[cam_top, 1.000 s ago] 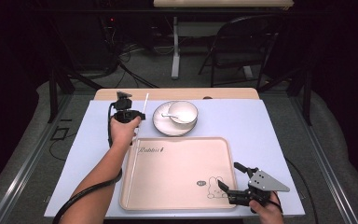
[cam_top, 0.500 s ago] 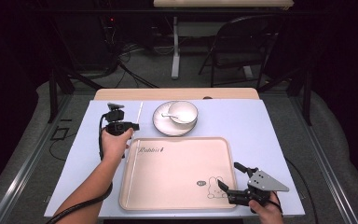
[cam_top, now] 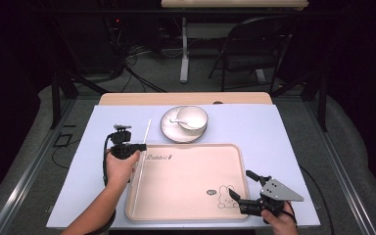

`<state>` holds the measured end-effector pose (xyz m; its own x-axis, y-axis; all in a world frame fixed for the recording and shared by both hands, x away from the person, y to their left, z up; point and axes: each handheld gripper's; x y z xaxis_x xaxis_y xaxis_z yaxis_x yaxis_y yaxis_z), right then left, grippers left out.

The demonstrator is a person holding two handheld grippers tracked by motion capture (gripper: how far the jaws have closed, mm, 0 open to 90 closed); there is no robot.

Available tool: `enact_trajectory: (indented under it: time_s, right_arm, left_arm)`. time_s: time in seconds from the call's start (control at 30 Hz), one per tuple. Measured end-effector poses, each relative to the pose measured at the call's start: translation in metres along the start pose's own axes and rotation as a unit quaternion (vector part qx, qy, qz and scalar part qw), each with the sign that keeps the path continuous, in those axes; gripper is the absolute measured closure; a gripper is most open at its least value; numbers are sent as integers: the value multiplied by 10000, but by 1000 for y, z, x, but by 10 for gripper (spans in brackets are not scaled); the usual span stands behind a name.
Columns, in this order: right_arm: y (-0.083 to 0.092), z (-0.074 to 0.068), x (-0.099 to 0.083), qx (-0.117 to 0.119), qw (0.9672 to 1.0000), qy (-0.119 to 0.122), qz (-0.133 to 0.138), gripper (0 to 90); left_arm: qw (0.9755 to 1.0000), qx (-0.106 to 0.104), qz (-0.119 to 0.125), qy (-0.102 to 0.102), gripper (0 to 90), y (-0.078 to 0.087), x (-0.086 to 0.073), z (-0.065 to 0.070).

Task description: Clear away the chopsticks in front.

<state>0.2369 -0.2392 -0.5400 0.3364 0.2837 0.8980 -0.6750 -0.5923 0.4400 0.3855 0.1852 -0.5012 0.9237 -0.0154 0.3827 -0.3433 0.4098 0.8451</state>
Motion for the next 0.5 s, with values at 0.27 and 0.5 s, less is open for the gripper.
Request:
enact_trajectory:
  time_s: [0.27,0.5]
  right_arm:
    - [0,0,0,0,10000,-2,-2,143]
    - [0,0,0,-5,10000,3,9,143]
  left_arm:
    - [9998,172,-2,-109,841,-4,-24,-1]
    - [9999,165,-14,-40,841,-5,-39,-1]
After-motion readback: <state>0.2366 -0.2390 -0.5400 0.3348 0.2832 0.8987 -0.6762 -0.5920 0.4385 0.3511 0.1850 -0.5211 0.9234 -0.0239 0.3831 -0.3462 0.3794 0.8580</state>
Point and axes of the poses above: each handheld gripper's, and its own axes: y roughly backward along the jaws, x roughly out of its top, z roughly to its right, and after that the axes turned 12 degrees about -z, right-handed
